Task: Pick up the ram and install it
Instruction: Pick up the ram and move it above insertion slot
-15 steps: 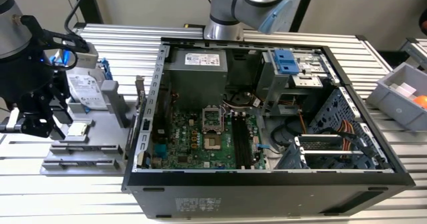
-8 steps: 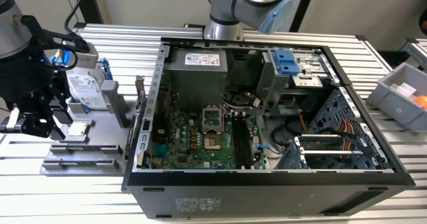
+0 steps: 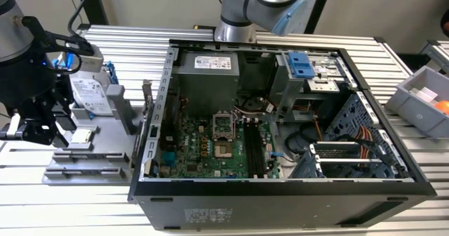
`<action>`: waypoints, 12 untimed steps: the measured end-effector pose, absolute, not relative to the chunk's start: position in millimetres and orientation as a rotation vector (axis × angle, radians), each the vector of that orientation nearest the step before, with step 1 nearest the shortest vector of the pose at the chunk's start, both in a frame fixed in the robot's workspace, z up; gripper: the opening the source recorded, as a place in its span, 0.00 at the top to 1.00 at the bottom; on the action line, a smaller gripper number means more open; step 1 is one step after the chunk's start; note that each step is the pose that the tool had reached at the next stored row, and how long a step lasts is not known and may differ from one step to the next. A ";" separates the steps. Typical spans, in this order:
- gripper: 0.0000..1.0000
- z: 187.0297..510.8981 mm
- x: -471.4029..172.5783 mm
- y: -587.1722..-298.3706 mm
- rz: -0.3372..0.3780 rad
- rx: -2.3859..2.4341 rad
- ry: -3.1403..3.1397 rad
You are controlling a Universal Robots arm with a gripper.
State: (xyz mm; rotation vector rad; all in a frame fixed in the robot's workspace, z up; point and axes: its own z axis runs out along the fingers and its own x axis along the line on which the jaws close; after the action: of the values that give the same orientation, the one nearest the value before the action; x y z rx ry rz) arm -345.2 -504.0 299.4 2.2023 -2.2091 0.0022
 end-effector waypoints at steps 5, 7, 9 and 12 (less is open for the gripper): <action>0.00 299.3 -345.2 -504.0 0.002 2.202 -2.209; 0.00 299.3 -345.2 -504.0 0.002 2.202 -2.209; 0.00 299.2 -345.2 -504.0 0.002 2.202 -2.209; 0.00 299.2 -345.2 -504.0 0.002 2.202 -2.209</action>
State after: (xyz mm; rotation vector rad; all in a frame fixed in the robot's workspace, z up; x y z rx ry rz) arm -345.2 -504.0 299.2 2.2023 -2.2091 0.0022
